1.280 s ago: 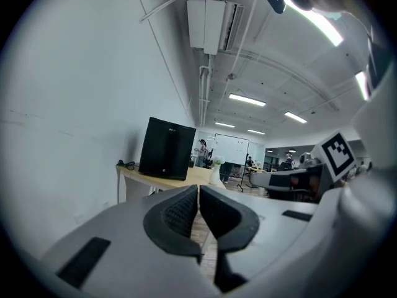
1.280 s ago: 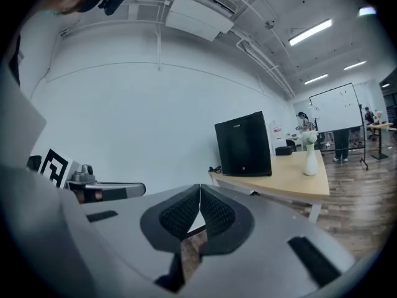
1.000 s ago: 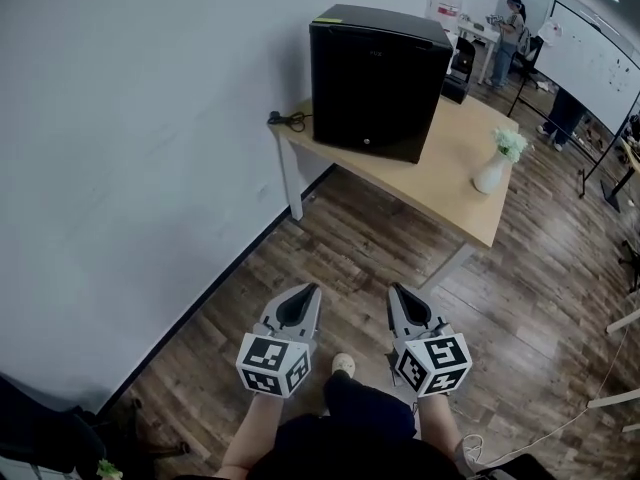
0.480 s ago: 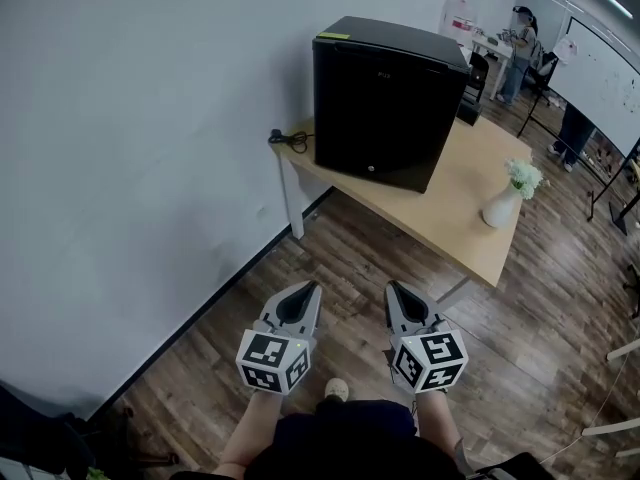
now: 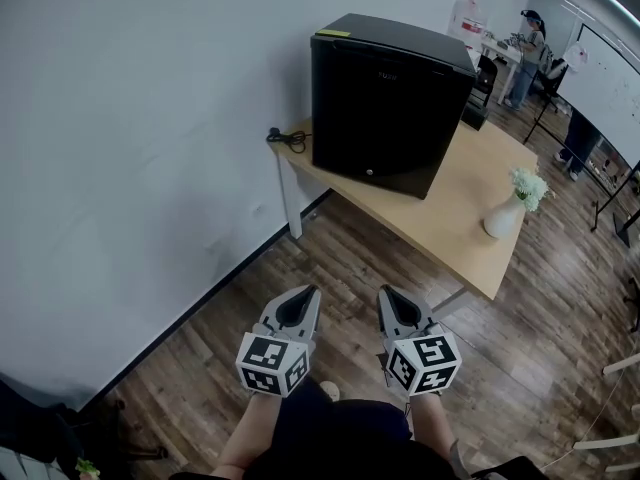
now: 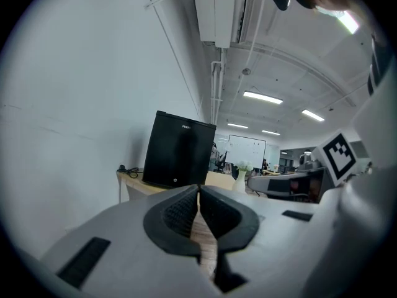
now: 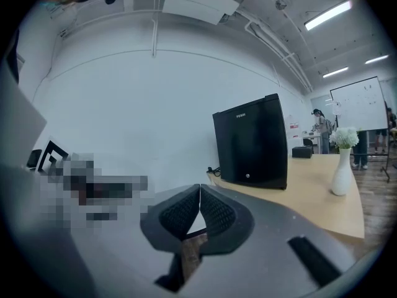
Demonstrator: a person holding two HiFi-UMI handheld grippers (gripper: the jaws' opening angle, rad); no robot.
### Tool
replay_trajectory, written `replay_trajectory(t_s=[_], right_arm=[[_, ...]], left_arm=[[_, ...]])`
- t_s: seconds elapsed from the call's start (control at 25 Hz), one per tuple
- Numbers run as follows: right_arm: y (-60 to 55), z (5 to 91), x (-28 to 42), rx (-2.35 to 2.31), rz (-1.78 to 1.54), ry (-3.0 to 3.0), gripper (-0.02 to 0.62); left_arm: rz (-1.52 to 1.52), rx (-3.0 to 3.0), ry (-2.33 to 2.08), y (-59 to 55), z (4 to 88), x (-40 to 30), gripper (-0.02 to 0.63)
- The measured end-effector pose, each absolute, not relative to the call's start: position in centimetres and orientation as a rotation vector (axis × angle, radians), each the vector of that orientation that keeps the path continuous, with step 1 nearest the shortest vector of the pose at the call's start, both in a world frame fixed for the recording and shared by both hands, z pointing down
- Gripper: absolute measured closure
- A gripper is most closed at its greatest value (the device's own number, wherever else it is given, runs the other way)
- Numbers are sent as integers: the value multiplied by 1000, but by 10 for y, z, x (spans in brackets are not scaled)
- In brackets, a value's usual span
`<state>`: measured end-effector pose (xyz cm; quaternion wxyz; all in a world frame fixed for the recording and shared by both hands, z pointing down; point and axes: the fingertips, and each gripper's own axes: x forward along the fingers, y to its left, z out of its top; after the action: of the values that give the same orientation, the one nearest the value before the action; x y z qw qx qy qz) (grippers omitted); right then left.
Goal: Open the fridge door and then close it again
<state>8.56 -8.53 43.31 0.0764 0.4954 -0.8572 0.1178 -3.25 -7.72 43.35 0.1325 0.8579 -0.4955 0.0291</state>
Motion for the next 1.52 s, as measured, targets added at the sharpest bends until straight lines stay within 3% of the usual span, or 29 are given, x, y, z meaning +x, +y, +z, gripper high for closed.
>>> replay_trajectory(t_s=[0.68,1.52], right_arm=[[-120,444,86,1435,400,-2566,604],[-303,390,61,1450,203,-2567,604]], left_arm=[[125,2450,-1434,-111,445,-28,595],[85,2532,-1373,-290,412,-45,595]])
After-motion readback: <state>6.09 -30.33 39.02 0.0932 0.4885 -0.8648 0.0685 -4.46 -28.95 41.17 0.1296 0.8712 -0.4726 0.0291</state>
